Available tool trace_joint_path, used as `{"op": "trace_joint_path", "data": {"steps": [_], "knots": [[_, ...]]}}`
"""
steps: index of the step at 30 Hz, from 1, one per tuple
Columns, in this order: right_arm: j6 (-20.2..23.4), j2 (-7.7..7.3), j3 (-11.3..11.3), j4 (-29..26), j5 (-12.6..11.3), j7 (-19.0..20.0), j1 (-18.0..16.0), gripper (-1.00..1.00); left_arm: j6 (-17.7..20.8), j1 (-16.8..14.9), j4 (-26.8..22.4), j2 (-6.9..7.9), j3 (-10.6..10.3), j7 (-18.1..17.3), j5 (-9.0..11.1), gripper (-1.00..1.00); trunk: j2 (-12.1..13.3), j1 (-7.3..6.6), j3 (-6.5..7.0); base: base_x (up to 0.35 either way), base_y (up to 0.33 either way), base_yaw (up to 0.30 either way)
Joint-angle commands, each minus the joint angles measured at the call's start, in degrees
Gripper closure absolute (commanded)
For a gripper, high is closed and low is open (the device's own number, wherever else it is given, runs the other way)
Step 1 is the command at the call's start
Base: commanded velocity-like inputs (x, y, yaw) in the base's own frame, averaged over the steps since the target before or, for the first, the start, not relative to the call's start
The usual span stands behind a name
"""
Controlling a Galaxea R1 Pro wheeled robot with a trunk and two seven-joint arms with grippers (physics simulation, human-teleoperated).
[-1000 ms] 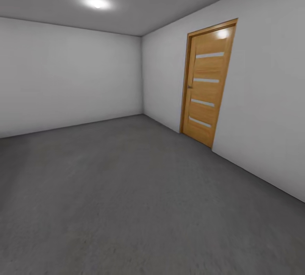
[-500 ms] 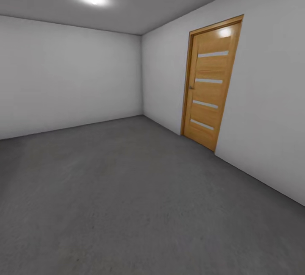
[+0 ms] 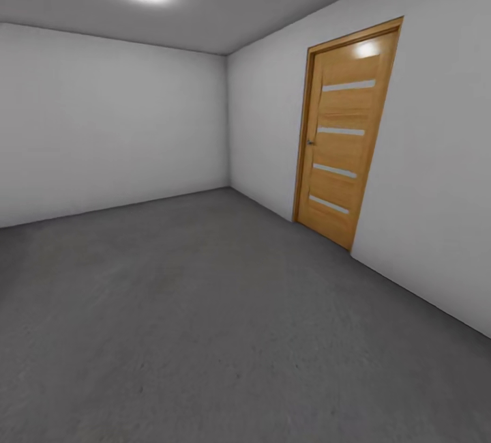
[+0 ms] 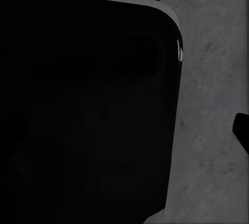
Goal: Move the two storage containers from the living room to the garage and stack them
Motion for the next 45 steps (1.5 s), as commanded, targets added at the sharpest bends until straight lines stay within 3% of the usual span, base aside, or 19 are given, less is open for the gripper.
{"op": "trace_joint_path", "data": {"steps": [1,45], "knots": [[-0.17,0.0,-0.12,0.01,0.39,-0.02,-0.01,-1.0,-0.14,-0.01,0.0,-0.01,-0.01,0.04,0.34,-1.0,-0.02,0.03,-0.04,0.325,0.0,0.0],[-0.17,0.0,-0.12,0.01,0.39,-0.02,-0.01,-1.0,-0.22,-0.01,-0.02,-0.01,-0.01,0.04,0.34,-1.0,-0.02,0.03,-0.04,0.324,0.0,0.0]]}}
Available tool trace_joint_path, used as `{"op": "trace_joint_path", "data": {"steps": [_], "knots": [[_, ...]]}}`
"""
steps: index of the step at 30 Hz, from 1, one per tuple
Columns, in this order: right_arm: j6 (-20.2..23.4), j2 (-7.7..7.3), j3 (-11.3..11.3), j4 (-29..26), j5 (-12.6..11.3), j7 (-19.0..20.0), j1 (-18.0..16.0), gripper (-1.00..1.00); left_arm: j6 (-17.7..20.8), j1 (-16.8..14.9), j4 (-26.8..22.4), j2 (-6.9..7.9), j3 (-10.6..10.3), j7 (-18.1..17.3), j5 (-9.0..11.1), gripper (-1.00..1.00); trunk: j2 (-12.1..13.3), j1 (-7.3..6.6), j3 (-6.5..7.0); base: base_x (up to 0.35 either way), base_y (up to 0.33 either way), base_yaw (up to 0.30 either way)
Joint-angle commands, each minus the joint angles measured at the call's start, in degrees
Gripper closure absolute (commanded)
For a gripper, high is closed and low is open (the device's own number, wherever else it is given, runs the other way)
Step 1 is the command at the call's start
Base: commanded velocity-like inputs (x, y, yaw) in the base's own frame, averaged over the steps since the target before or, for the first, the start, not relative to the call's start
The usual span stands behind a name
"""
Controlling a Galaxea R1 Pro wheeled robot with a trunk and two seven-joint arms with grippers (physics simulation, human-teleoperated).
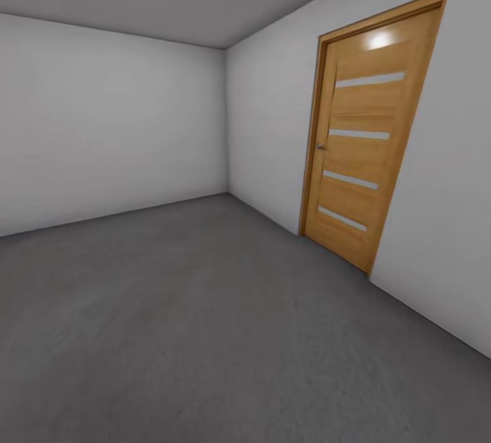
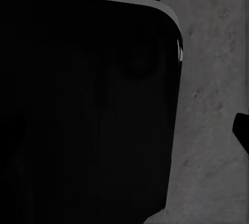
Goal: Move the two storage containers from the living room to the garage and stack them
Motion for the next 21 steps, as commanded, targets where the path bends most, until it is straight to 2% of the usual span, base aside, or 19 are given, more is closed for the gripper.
{"op": "trace_joint_path", "data": {"steps": [1,21], "knots": [[-0.17,0.0,-0.12,0.01,0.39,-0.02,-0.01,-1.0,-0.14,-0.01,-0.01,-0.01,-0.01,0.04,0.34,-1.0,-0.02,0.03,-0.04,0.324,0.0,0.0],[-0.17,0.0,-0.12,0.01,0.39,-0.02,-0.01,-1.0,-0.08,-0.01,0.03,-0.01,-0.01,0.05,0.34,-1.0,-0.02,0.03,-0.04,0.324,0.0,0.0]]}}
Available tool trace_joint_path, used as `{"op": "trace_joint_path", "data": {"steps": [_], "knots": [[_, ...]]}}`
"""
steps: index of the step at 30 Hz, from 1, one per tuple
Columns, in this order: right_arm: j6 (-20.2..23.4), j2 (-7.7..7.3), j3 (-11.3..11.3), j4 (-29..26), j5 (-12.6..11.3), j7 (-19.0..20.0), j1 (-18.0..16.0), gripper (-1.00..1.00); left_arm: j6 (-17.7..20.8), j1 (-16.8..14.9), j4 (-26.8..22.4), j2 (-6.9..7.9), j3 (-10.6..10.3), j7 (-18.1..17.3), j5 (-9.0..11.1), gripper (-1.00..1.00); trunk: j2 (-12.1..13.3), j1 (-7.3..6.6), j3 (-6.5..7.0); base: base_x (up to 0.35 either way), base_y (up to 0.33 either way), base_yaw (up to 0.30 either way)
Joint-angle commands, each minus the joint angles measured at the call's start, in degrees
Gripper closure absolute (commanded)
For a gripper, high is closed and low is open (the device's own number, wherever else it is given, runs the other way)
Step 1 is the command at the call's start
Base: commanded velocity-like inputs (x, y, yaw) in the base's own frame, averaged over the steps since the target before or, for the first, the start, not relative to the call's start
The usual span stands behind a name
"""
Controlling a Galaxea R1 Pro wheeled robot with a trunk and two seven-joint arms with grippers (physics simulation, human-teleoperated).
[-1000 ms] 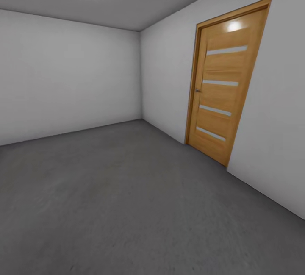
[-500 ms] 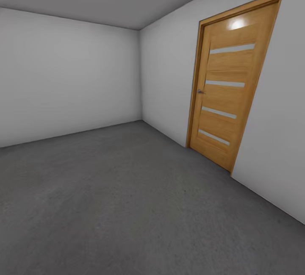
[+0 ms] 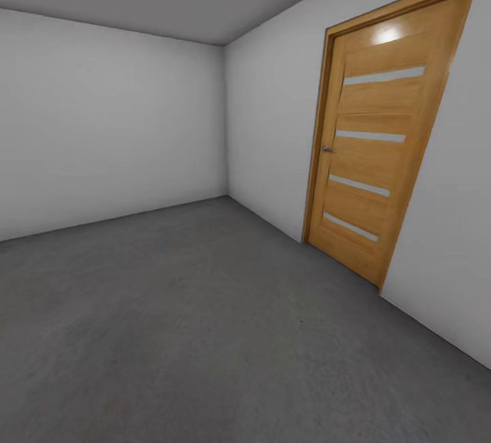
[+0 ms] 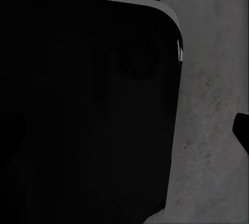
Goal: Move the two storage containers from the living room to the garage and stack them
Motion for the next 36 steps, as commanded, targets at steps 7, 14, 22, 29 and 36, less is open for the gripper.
{"op": "trace_joint_path", "data": {"steps": [7,14,22,29,36], "knots": [[-0.17,0.0,-0.12,0.01,0.39,-0.02,-0.01,-1.0,-0.16,-0.01,-0.02,-0.09,-0.01,0.07,0.34,-1.0,-0.02,0.03,-0.05,0.324,0.0,0.0],[-0.17,0.0,-0.12,0.01,0.39,-0.02,-0.01,-1.0,-0.17,-0.01,-0.01,-0.1,-0.01,0.11,0.34,-1.0,-0.02,0.03,-0.05,0.324,0.0,0.0],[-0.17,0.0,-0.12,0.01,0.39,-0.02,-0.01,-1.0,-0.21,-0.01,-0.02,-0.07,-0.01,0.1,0.34,-1.0,-0.02,0.03,-0.05,0.324,0.0,0.0],[-0.17,0.0,-0.12,0.01,0.39,-0.02,-0.01,-1.0,-0.21,-0.01,-0.02,-0.03,-0.01,0.12,0.34,-1.0,-0.02,0.03,-0.05,0.324,0.0,0.0],[-0.17,0.0,-0.12,0.01,0.39,-0.01,-0.01,-1.0,-0.21,-0.01,-0.04,-0.09,-0.01,0.09,0.34,-1.0,-0.02,0.03,-0.05,0.324,0.0,0.0]]}}
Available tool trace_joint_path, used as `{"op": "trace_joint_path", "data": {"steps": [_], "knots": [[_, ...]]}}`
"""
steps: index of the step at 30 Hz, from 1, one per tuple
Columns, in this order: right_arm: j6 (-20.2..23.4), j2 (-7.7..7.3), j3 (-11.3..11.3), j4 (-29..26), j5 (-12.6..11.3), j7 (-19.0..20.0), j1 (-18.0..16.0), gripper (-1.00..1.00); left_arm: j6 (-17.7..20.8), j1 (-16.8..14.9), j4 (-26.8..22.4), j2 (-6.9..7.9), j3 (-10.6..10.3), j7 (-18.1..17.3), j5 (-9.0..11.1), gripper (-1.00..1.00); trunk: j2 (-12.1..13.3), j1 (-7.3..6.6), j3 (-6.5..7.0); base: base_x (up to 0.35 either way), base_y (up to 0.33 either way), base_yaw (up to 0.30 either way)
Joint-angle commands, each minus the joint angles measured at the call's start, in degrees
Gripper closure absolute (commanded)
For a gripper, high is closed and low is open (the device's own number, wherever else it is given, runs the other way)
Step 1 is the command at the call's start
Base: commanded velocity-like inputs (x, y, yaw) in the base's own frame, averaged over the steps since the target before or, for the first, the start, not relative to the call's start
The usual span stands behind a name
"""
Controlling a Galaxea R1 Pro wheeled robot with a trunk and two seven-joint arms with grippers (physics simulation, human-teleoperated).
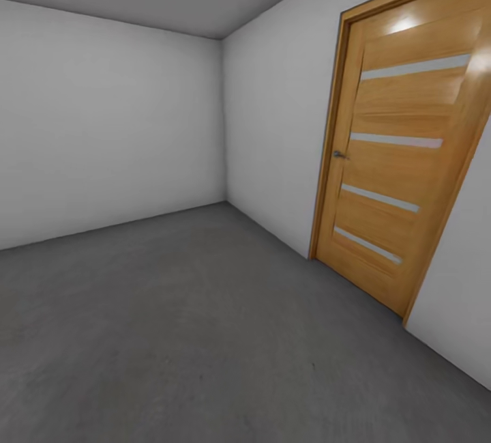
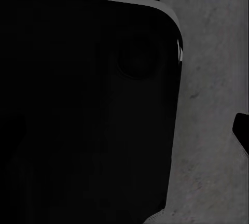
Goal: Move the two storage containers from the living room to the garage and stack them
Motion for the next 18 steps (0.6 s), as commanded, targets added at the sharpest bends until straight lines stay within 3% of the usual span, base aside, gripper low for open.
{"op": "trace_joint_path", "data": {"steps": [1,18], "knots": [[-0.17,0.0,-0.12,0.01,0.39,-0.02,-0.01,-1.0,-0.14,-0.01,0.01,-0.02,-0.01,0.05,0.34,-1.0,-0.02,0.03,-0.04,0.324,0.0,0.0],[-0.17,0.0,-0.12,0.01,0.39,-0.02,-0.01,-1.0,-0.14,-0.01,0.0,-0.01,-0.01,0.05,0.32,-1.0,-0.02,0.03,-0.04,0.324,0.0,0.0]]}}
